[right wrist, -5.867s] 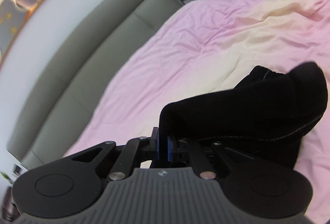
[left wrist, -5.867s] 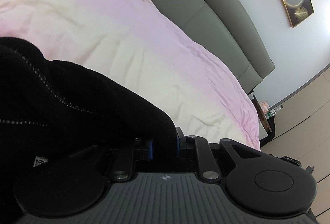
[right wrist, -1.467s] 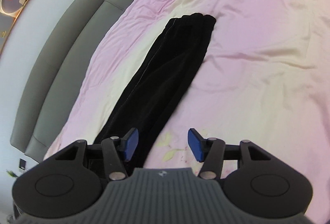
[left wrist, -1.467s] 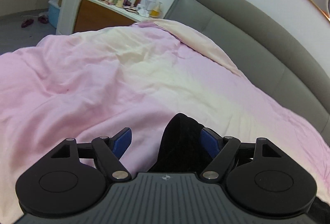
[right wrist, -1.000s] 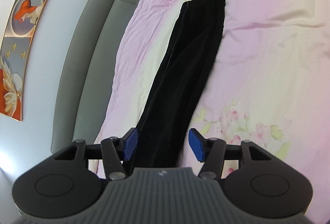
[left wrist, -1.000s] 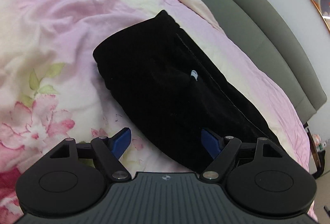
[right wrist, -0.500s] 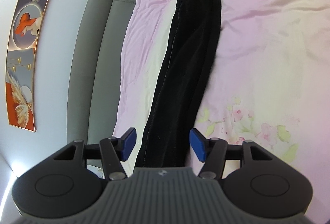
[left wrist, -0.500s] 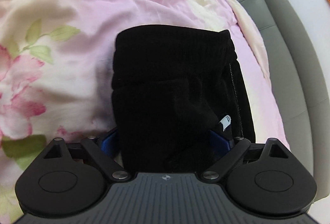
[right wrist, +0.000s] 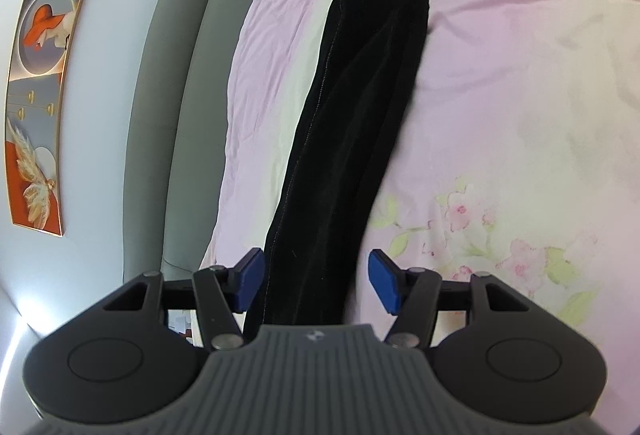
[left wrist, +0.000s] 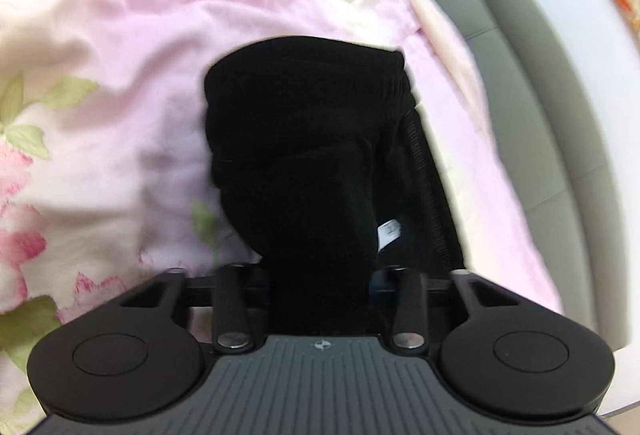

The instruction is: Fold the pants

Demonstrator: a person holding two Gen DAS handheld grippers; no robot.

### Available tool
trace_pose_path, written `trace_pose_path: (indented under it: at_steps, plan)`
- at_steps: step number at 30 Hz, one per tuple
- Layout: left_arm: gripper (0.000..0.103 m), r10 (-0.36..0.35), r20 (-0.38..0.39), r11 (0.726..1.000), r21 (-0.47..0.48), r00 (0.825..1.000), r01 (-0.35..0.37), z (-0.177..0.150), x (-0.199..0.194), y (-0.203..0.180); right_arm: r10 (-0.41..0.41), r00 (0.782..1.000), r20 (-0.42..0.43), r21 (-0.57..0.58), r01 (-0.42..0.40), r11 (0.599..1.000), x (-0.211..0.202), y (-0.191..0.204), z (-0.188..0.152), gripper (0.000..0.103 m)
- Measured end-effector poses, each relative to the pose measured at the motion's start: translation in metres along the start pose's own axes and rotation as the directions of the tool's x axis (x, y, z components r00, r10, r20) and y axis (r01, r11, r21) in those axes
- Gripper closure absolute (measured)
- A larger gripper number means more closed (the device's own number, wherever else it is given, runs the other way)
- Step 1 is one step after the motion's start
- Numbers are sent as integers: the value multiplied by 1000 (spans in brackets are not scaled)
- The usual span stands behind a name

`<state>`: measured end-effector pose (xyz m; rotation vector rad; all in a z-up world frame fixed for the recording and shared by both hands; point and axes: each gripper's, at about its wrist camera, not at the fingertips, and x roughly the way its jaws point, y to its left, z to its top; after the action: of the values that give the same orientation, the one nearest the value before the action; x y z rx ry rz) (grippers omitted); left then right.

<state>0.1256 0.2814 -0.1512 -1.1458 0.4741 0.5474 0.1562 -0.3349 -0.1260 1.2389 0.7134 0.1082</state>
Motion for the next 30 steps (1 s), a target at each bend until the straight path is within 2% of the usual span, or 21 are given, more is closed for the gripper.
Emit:
trace_pose_path:
  at_steps: [6,9,12,15,17,20,22,24,27,30]
  plan:
    - [68,-58,11,998,31,998,58,20,-26,-19,-41,999,16,29,40,999,-6,-8,4,47]
    - [68,-60,38,997,46,997,58,37,-41,-22,-34,999,25,37,33,999,-13,-6,3,47]
    - [68,-13,78,1000,11,997,12,65,-51,-8,-42,998,44,6,41,999,-20,0,2,47]
    - [68,78,118,997,-36,990,-74,94,-54,16,-51,998,44,-4,51,999,-20,2,1,47]
    - [67,127,113,992,-40,985,-123,103,-44,29,-74,997,38,-23,74,997,-17,3,-1,47]
    - [53,198,65,980,15,978,-200,98,-25,37,-100,995,18,-54,101,993,-6,5,-3,47]
    - [40,207,75,978,-12,975,-207,91,-20,41,-120,992,27,-86,122,989,5,8,1,47]
    - [36,204,89,979,-12,975,-204,88,-18,41,-144,987,64,-148,152,977,17,16,9,47]
    - [26,197,97,980,-6,976,-197,88,-14,40,-177,972,155,-268,213,939,37,27,28,47]
    - [22,183,92,983,-23,979,-181,90,-6,46,-215,950,227,-227,266,937,54,19,50,46]
